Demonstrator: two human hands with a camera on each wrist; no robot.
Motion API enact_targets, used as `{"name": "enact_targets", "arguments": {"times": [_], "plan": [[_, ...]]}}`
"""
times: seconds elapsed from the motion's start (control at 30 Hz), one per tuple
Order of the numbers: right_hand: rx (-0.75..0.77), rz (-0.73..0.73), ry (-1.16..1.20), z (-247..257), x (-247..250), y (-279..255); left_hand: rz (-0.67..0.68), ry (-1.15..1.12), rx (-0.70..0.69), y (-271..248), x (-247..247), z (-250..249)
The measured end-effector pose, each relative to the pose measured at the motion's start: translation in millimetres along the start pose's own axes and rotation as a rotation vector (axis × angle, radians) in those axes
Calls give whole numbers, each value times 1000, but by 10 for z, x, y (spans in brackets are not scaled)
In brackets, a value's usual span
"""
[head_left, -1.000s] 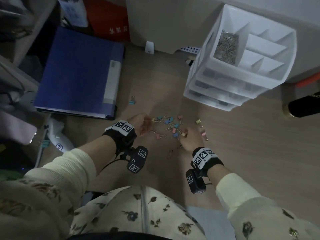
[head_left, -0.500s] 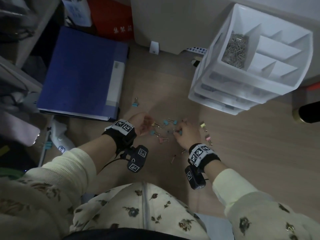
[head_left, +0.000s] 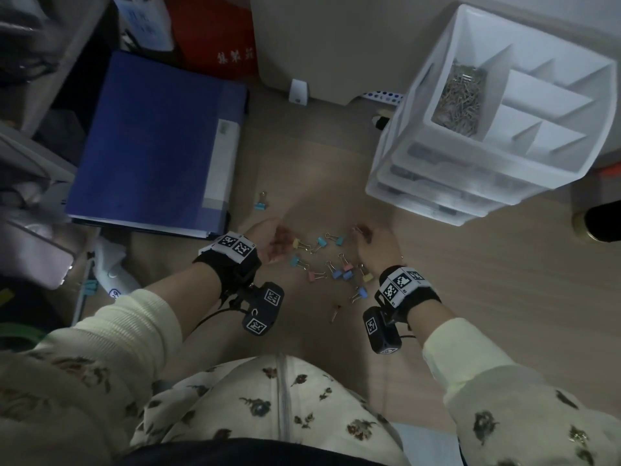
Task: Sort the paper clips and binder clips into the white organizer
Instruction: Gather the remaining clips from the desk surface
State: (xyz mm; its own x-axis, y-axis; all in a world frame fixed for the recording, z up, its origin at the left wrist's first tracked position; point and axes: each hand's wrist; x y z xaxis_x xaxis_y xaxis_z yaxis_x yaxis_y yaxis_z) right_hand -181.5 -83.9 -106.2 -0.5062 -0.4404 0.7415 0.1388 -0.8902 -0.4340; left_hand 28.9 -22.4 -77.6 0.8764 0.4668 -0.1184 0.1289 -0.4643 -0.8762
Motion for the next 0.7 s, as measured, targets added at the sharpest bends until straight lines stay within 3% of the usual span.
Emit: {"name": "enact_targets", "arguments": {"times": [0.33,0.57,0.7], "plan": [[108,15,-116,-54,71,-85,-20,-58,-19,75,28,-63],[378,103,-287,504,-288,-202,-142,-167,-171,53,190,-85],[377,112,-471,684,-437,-245,-225,-181,-187,70,385,-149]]}}
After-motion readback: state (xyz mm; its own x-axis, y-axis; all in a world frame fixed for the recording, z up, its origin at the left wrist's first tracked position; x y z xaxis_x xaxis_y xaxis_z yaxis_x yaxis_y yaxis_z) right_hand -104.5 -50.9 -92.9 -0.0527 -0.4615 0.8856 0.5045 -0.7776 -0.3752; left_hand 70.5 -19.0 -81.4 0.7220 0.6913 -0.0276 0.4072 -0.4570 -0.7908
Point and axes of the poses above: each hand's wrist, its own y-axis towards the middle knuckle, its own x-axis out of the back of the hand, z = x × y, and after that the axes turned 2 degrees about -x, right-handed
